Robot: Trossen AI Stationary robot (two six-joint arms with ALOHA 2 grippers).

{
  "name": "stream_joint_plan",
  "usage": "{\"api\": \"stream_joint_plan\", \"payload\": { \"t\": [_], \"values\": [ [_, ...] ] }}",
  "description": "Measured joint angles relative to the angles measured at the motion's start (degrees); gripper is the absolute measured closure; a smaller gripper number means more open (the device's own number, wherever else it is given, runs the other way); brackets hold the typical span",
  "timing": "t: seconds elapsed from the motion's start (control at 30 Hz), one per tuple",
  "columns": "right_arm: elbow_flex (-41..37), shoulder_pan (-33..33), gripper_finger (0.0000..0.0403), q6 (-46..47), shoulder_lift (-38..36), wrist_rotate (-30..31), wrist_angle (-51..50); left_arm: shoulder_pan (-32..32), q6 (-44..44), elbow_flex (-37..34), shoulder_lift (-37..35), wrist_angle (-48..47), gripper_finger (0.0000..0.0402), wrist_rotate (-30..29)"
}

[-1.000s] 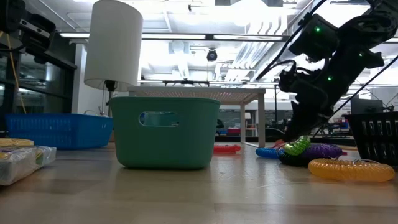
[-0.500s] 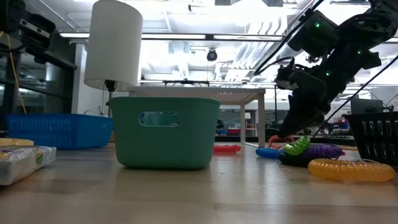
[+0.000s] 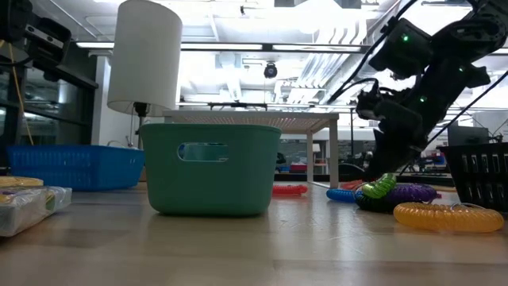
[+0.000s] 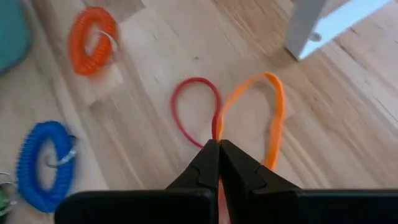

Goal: Pick & Place Office Desk Supplies
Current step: Put the orange rubber band into the green bin

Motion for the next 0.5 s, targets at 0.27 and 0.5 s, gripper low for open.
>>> {"api": "stream_joint_plan", "payload": {
  "t": [0.27,0.5],
  "values": [
    [0.00,0.02,0.0400,0.00,0.00,0.61,-1.77,0.00,0.00,0.00,0.00,-0.02,0.0323,0.00],
    [0.00,0.01,0.0400,0.02,0.00,1.75,-2.84,-0.01,0.00,0.00,-0.01,0.00,0.0323,0.00]
  ]
}}
